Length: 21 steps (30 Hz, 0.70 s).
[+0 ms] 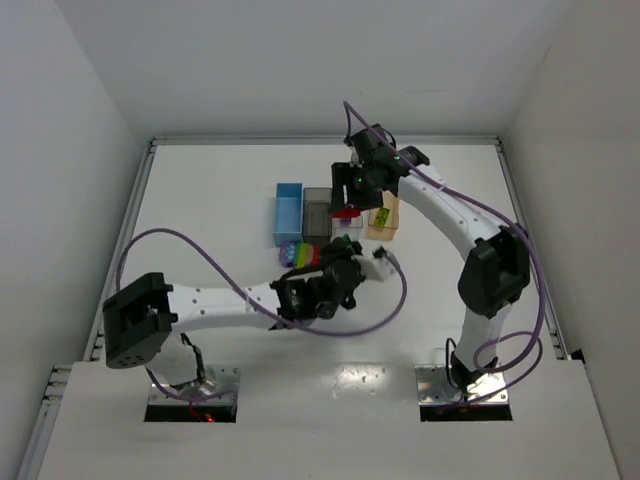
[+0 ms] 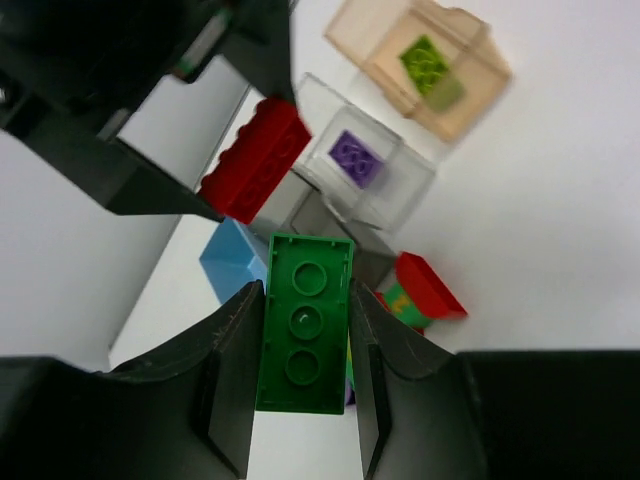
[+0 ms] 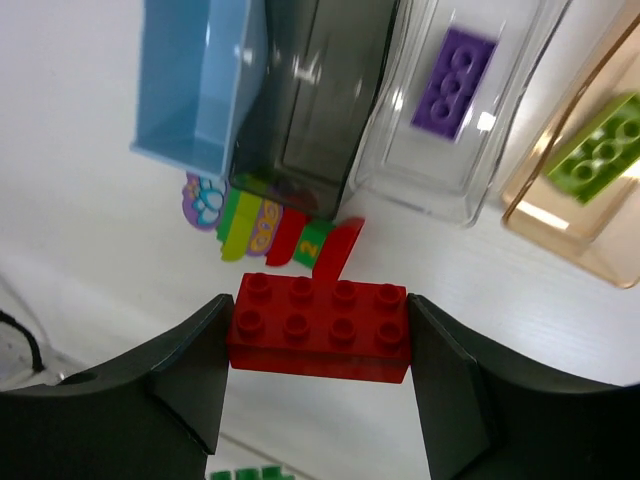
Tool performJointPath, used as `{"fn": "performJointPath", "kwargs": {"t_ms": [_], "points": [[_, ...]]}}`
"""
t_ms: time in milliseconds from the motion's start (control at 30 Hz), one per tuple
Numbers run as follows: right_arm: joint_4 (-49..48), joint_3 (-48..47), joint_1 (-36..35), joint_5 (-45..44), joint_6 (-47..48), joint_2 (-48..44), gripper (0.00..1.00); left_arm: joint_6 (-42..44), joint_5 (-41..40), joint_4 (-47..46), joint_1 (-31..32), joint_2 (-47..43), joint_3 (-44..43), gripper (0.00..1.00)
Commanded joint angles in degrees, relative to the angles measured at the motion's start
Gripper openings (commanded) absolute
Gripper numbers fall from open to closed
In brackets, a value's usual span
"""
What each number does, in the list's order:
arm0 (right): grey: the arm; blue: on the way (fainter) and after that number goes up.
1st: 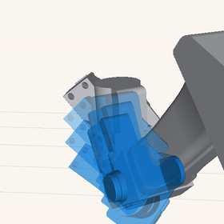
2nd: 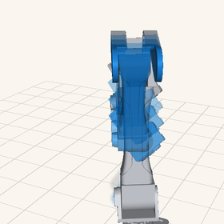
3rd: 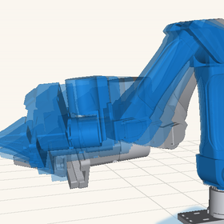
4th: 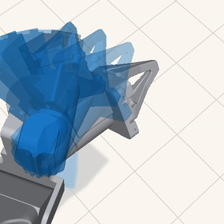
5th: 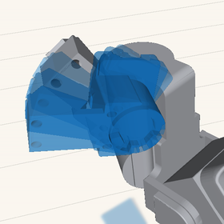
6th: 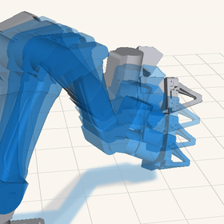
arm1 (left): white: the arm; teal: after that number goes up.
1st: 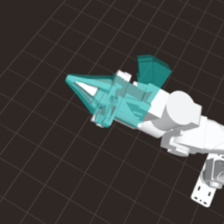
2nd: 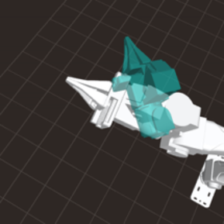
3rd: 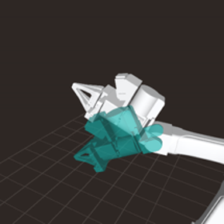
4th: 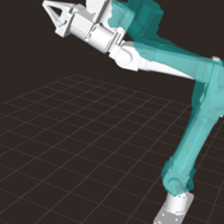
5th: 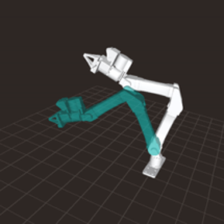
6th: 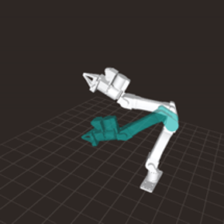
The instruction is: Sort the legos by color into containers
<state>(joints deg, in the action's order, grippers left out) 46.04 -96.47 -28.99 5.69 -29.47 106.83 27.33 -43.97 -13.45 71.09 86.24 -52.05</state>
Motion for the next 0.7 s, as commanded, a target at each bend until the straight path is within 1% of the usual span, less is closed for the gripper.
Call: {"fn": "performJointPath", "kwargs": {"t_ms": [0,33,67,100,133,167,233,267,300,367,400,433,467,500,533,567,600,633,667], "points": [[-5.7,-3.2,0.3,-5.9,2.1,-5.0,0.0,-17.0,4.1,16.9,-6.2,-1.7,-7.6,0.03],[-6.4,-3.2,0.3,-6.4,2.1,-5.0,0.0,-19.0,5.6,19.1,-7.9,-2.3,-9.3,0.03],[-6.9,-3.2,0.8,-7.9,2.1,-5.5,0.0,-20.9,6.9,20.9,-11.2,-3.0,-12.0,0.03],[-7.8,-3.2,0.8,-8.6,2.1,-5.5,0.0,-24.1,8.4,24.5,-13.1,-3.0,-13.2,0.03],[-8.3,-3.2,0.8,-10.6,2.1,-5.5,0.0,-25.5,10.6,25.8,-14.6,-3.8,-14.4,0.03],[-8.3,-3.8,0.8,-11.7,2.1,-5.5,0.0,-27.6,11.5,26.9,-17.8,-5.2,-15.1,0.03],[-8.3,-4.4,0.8,-14.6,2.1,-5.0,0.0,-29.0,14.6,29.2,-20.8,-7.0,-15.7,0.03],[-8.3,-4.4,1.3,-15.2,2.1,-5.0,0.0,-29.7,15.9,29.8,-22.3,-8.0,-15.7,0.03],[-9.3,-3.9,1.3,-15.9,1.6,-5.0,0.0,-31.3,17.5,30.4,-25.4,-9.9,-15.1,0.03],[-12.0,-2.7,1.3,-14.4,1.6,-5.0,0.0,-33.3,24.2,33.1,-29.6,-10.6,-15.1,0.04],[-12.0,-2.0,1.3,-13.4,3.1,-5.0,0.0,-35.2,26.1,34.4,-33.8,-11.1,-16.1,0.04],[-12.9,-2.0,1.3,-8.6,4.6,-5.0,0.0,-35.9,31.3,37.5,-36.1,-11.1,-16.9,0.05],[-14.0,-0.8,1.3,-5.8,5.6,-5.0,0.0,-36.6,35.0,38.8,-38.6,-11.1,-17.6,0.06],[-16.6,1.0,1.9,-3.1,7.1,-5.6,0.0,-36.6,38.5,39.5,-43.9,-11.1,-18.3,0.06],[-18.2,2.1,1.9,4.0,8.2,-5.6,0.0,-37.2,41.8,40.0,-46.4,-11.1,-18.3,0.08],[-19.9,3.3,1.9,7.8,9.6,-6.2,0.0,-37.2,48.8,40.5,-48.7,-11.1,-18.3,0.08],[-23.0,5.3,2.4,10.4,11.1,-6.2,0.0,-37.2,52.8,40.5,-50.9,-10.0,-19.0,0.08],[-24.5,6.2,2.5,16.0,11.9,-6.7,0.0,-37.2,59.3,41.8,-54.7,-9.2,-19.7,0.08],[-25.5,6.2,2.5,19.6,13.0,-6.7,0.0,-37.2,63.1,41.8,-56.2,-8.4,-19.7,0.08]]}}
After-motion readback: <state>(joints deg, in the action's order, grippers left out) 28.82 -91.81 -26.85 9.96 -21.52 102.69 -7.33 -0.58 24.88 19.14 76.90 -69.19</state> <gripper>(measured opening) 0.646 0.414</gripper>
